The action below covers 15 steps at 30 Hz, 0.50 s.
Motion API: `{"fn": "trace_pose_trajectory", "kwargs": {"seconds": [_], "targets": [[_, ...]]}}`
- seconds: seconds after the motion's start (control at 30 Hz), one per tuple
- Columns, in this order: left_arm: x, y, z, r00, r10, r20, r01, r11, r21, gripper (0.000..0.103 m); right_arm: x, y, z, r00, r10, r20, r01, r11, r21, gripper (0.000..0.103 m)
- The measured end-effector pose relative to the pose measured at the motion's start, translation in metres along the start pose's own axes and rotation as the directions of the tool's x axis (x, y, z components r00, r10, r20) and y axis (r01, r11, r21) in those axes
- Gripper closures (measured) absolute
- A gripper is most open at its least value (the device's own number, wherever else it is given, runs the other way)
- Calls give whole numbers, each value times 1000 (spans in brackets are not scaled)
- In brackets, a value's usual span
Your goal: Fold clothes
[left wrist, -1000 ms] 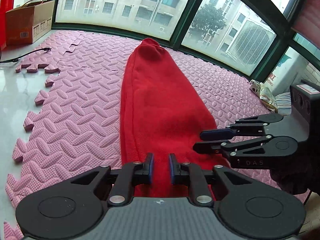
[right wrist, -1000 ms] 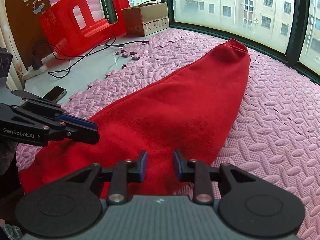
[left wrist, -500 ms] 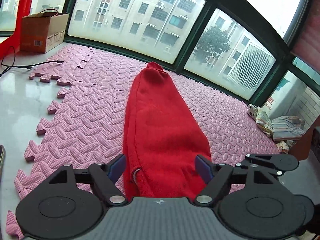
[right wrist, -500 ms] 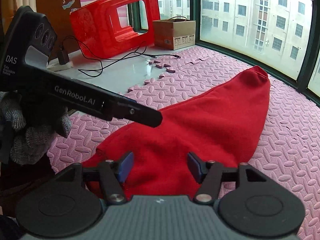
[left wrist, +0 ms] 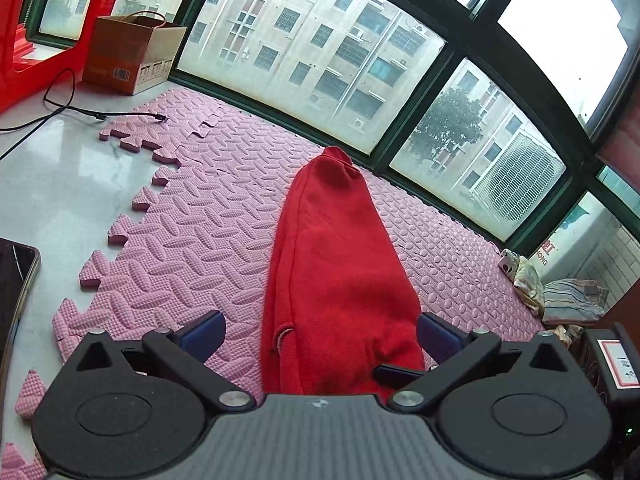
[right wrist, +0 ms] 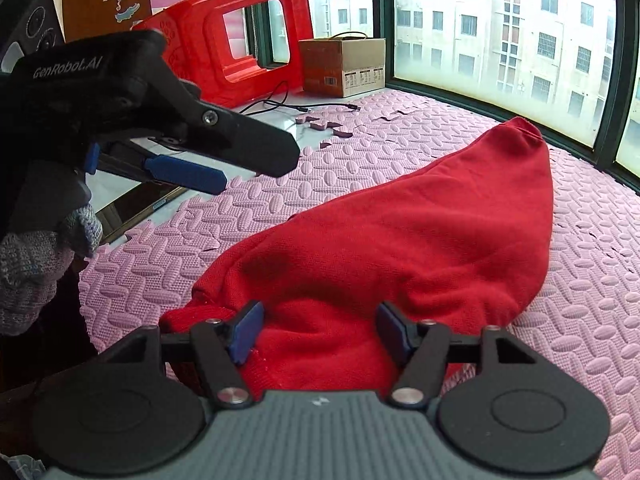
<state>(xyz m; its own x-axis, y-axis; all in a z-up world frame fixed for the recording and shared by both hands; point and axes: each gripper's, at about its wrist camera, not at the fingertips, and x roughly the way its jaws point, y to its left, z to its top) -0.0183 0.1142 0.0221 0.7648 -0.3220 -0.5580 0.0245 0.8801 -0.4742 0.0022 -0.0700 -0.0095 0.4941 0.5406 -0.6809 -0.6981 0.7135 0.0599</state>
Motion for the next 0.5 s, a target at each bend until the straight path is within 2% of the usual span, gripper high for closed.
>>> {"fn": "trace_pose_trajectory", "kwargs": {"seconds": [0.23, 0.5], "targets": [[-5, -7, -7, 998, 64, 15, -65, 998, 14, 0, -33, 1, -3, 999, 7, 38, -8, 1000, 14, 30], [3, -13, -20, 990, 143, 0, -142, 989, 47, 0, -27, 6, -23, 1000, 21, 18, -21, 999, 28, 27]]}}
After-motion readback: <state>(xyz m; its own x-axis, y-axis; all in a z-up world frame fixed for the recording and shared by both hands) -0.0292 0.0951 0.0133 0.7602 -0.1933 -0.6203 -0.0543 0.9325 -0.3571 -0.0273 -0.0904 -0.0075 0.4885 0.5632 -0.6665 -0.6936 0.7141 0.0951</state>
